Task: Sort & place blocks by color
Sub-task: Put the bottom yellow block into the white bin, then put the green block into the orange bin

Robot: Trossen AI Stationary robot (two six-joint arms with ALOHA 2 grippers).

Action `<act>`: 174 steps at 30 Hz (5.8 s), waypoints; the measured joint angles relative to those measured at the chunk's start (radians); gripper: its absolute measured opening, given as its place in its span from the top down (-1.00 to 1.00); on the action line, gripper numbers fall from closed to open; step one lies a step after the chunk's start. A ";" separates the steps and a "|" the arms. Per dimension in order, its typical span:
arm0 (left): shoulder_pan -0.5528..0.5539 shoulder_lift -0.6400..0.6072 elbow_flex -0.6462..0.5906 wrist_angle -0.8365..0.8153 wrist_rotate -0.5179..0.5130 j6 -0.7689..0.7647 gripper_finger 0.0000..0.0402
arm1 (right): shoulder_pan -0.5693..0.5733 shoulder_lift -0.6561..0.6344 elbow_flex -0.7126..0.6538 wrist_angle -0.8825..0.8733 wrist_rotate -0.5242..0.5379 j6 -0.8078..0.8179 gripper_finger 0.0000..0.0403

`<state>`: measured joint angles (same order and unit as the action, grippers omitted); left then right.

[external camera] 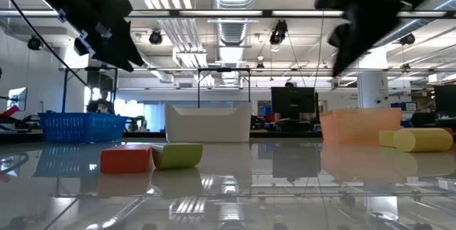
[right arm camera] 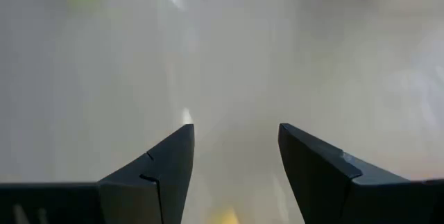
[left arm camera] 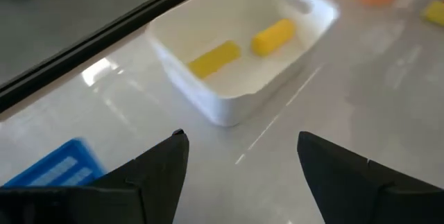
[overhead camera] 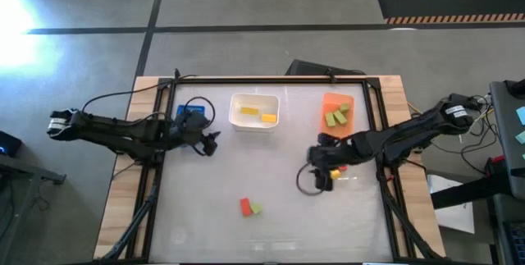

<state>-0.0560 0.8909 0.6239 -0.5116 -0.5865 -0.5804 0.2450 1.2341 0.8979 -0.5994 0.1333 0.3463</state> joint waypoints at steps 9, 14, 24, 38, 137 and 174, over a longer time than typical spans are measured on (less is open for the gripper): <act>-0.043 0.010 0.000 0.089 0.000 0.047 -0.26 | 0.095 0.160 0.071 -0.402 -0.085 -0.034 0.00; -0.043 0.012 -0.002 0.083 0.000 0.068 -0.26 | 0.118 0.223 0.077 -0.391 -0.088 -0.061 0.00; -0.043 0.012 -0.004 0.084 -0.001 0.074 -0.26 | 0.117 0.350 0.051 -0.301 -0.072 -0.078 0.01; -0.042 0.027 -0.006 0.084 -0.002 0.074 -0.26 | 0.117 0.345 0.078 -0.258 -0.080 -0.024 0.42; -0.326 0.220 -0.003 0.278 0.064 0.043 -0.26 | 0.065 0.488 0.469 0.044 0.166 -0.209 0.42; -0.449 0.366 0.123 0.294 0.062 0.036 -0.26 | 0.092 0.802 0.467 0.534 -0.137 -0.290 -0.27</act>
<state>-0.5049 1.2568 0.7468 -0.2179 -0.5243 -0.5446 0.3368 2.0356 1.3651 -0.0650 -0.0040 0.0559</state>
